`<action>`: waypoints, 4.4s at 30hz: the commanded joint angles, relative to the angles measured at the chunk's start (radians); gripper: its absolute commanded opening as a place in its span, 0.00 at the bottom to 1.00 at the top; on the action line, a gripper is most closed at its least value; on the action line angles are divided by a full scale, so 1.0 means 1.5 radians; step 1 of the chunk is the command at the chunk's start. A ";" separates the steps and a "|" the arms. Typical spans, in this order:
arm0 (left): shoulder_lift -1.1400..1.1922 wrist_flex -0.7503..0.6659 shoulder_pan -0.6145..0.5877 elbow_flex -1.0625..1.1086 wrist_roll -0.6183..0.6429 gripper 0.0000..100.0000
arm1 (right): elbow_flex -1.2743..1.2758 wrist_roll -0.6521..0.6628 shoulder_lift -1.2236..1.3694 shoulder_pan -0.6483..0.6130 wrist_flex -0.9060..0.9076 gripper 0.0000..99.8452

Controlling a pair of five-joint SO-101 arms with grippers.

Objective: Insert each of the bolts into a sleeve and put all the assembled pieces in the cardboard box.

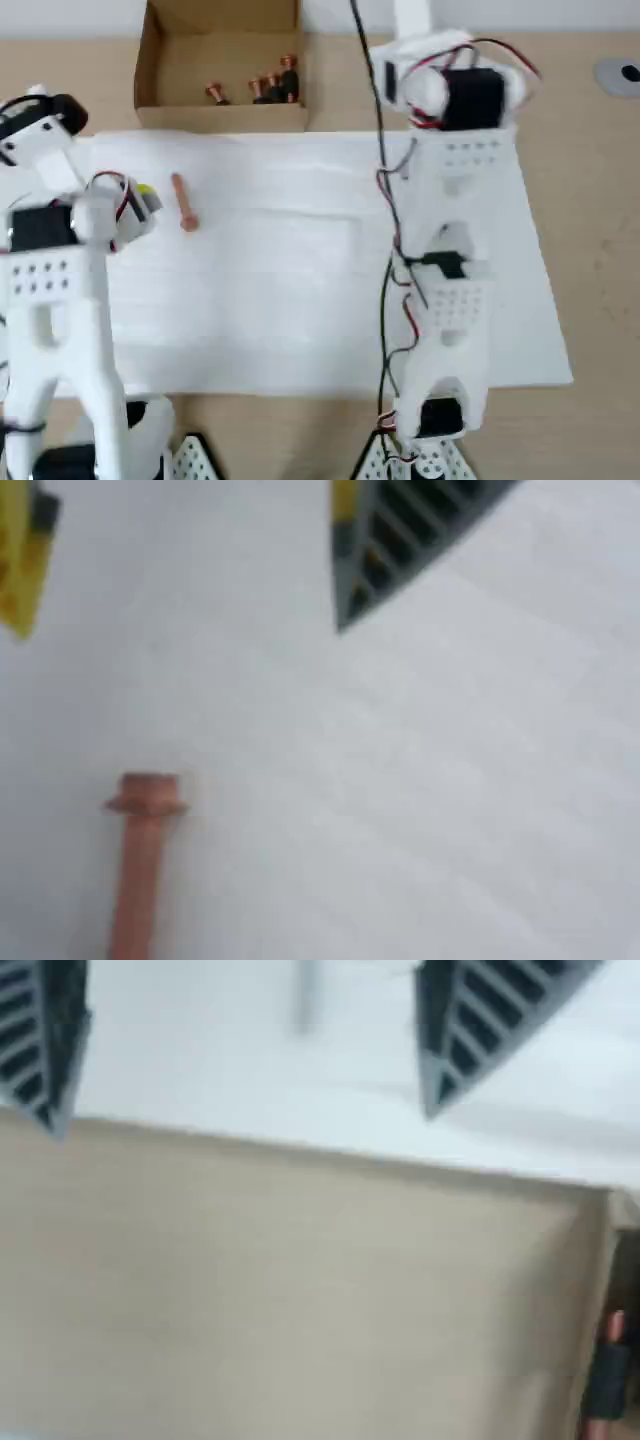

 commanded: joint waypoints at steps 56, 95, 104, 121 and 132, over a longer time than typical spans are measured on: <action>0.149 -0.123 0.028 0.057 -0.050 0.21 | 0.751 0.671 -0.033 0.169 -0.017 0.26; 0.149 -0.118 0.020 0.056 -0.052 0.21 | 0.779 0.670 0.081 0.102 0.009 0.23; 0.149 -0.118 0.020 0.058 -0.052 0.21 | 0.831 0.670 0.081 0.100 0.007 0.22; 0.131 -0.118 0.020 0.060 -0.052 0.21 | 0.817 0.615 0.075 0.079 0.008 0.01; 0.020 -0.090 0.021 0.058 -0.105 0.21 | 0.721 0.494 -0.135 0.010 0.009 0.01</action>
